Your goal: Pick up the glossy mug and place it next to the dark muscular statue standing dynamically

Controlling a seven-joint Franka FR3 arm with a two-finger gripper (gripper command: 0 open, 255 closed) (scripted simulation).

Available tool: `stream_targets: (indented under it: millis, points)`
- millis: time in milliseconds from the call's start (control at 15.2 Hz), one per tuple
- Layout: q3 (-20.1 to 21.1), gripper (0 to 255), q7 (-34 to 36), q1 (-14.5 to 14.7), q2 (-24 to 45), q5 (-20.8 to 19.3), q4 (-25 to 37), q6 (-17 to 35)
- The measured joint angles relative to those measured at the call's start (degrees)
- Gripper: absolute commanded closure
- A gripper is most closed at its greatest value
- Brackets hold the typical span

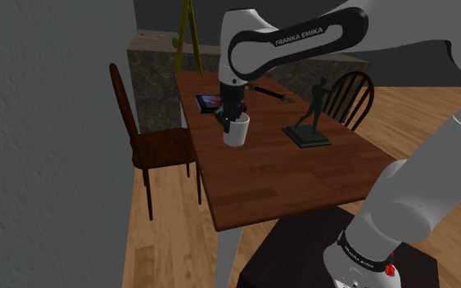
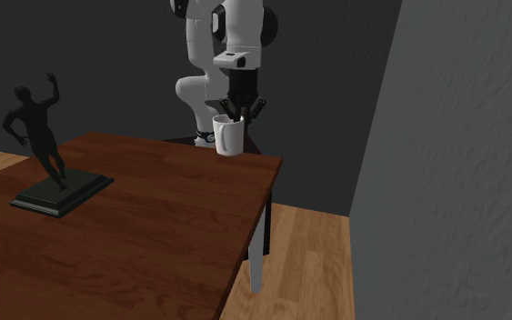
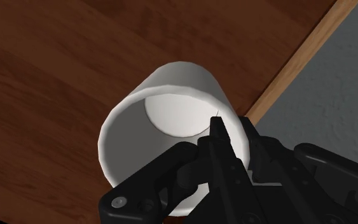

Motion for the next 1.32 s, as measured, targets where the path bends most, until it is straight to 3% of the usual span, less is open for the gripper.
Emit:
stream_targets:
  millis: [1320]
  points:
    - [-0.32, 255, -1.06, -0.14, -1.08, 0.29, 14.33, -15.37]
